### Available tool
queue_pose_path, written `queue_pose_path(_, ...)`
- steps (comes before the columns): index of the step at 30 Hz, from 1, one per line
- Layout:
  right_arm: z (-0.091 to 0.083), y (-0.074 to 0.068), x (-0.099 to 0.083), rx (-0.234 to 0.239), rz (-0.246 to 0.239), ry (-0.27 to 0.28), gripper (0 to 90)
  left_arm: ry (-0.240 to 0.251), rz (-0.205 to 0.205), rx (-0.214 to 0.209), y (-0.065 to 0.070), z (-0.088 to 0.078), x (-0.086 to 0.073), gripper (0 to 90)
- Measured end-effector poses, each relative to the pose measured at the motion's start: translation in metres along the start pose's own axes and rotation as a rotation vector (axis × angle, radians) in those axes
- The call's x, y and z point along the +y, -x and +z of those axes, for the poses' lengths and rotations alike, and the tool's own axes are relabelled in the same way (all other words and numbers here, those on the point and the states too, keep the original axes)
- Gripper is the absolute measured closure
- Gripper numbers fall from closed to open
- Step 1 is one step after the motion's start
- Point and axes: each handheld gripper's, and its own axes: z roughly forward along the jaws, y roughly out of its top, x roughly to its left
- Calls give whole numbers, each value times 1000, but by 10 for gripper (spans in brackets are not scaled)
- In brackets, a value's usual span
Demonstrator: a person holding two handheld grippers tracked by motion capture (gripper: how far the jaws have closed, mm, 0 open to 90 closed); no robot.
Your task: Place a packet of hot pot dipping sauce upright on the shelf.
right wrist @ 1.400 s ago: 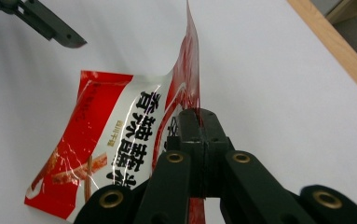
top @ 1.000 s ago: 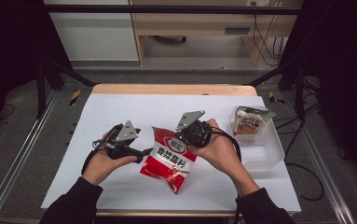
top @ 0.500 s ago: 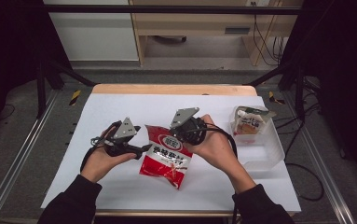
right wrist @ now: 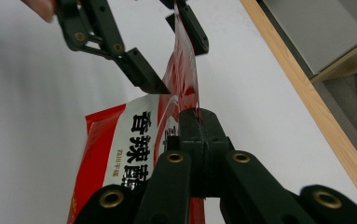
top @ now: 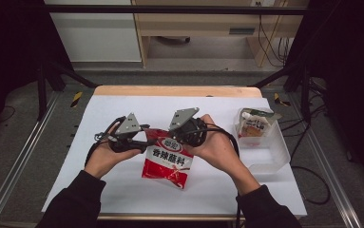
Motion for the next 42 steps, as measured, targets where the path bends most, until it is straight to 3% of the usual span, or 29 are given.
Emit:
queue_pose_path(3,-3,1,2,10,-6,4,900,7,8,-30,-2,1,2,496)
queue_pose_path(6,-5,1,4,9,-12,0,900,15,-17,-55,-3,0,3,590)
queue_pose_path(10,-9,2,3,10,-10,-5,900,-2,-40,-98,-3,-7,4,775)
queue_pose_path(13,-14,4,2,21,-6,-5,900,7,-20,-124,0,-11,6,880)
queue_pose_path(16,-19,4,1,36,-9,-11,882,5,5,-119,6,-14,10,898)
queue_pose_path(21,-27,4,-1,52,-28,-25,680,11,39,-122,11,-19,13,900)
queue_pose_path(25,-31,7,-4,31,-23,-60,533,14,50,-126,12,-21,14,900)
queue_pose_path(31,-33,10,-8,59,-9,-149,369,21,66,-110,14,-27,20,900)
queue_pose_path(34,-32,8,-9,70,-9,-178,362,36,60,-107,15,-30,22,900)
queue_pose_path(42,-27,9,-10,86,-10,-225,640,34,66,-107,14,-34,21,900)
